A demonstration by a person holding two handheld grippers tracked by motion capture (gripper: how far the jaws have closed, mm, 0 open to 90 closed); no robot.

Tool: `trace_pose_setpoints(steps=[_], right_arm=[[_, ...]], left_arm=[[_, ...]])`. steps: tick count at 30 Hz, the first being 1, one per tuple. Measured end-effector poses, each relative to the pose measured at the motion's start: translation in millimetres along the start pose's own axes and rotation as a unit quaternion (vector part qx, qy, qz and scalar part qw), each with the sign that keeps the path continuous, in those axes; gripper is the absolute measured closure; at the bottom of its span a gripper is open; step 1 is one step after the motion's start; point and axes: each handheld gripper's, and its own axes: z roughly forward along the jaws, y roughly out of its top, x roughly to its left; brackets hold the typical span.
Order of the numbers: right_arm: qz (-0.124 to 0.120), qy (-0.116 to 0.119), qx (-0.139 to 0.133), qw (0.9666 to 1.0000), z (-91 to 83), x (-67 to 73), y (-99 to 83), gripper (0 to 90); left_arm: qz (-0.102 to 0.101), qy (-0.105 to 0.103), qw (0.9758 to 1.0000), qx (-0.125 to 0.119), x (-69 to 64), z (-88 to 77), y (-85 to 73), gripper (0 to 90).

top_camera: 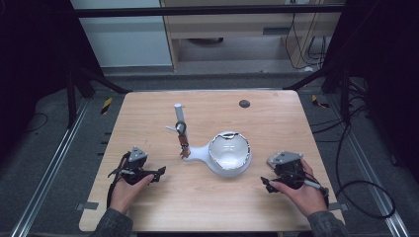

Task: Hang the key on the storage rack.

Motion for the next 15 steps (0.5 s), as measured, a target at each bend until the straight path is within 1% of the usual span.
trace_pose_setpoints(steps=[1,2,3,5,6,7,9,10,11,12,13,15], right_arm=[[0.008,-0.007,0.009,0.9999,-3.6,-9.3,3.3,8.3],[0.008,-0.007,0.009,0.9999,-3.6,-9.3,3.3,8.3],[0.012,-0.014,0.020,0.9996,-6.3,-17.7,6.0,8.3],[0.018,-0.014,0.030,0.9993,-7.7,-24.0,7.7,7.8],[0.018,-0.014,0.030,0.9993,-7.7,-24.0,7.7,7.8],[0.021,-0.012,0.035,0.9991,-8.3,-28.5,8.5,7.7],[0.022,-0.013,0.038,0.9990,-7.9,-29.4,8.6,7.5],[0.020,-0.009,0.045,0.9987,-8.0,-30.9,8.4,7.6],[0.025,0.000,0.056,0.9981,-8.0,-31.8,8.2,8.0],[0.025,0.003,0.068,0.9974,-7.0,-33.4,7.0,8.7],[0.024,0.001,0.068,0.9974,-6.5,-33.9,6.3,8.7],[0.028,0.001,0.068,0.9973,-5.8,-34.3,5.6,8.7]], left_arm=[[-0.001,0.001,1.0000,0.005,1.5,1.1,-1.4,7.7],[-0.001,0.001,1.0000,0.005,1.5,1.1,-1.4,7.5],[-0.006,0.004,0.9999,0.011,2.5,1.8,-3.5,7.4],[-0.008,0.005,0.9999,0.014,3.9,2.2,-5.0,7.3],[-0.008,0.005,0.9999,0.014,3.9,2.2,-5.0,7.2],[-0.010,0.008,0.9998,0.017,4.9,2.7,-5.9,7.0],[-0.010,0.011,0.9997,0.018,5.3,3.2,-6.3,7.0],[-0.010,0.013,0.9996,0.022,5.2,4.7,-6.8,6.9],[-0.008,0.013,0.9995,0.026,5.1,5.8,-7.1,6.9],[-0.007,0.015,0.9994,0.029,4.9,6.8,-7.4,6.8],[-0.004,0.017,0.9992,0.035,4.3,8.4,-8.0,6.8],[-0.003,0.017,0.9992,0.037,4.0,9.1,-8.5,6.5]])
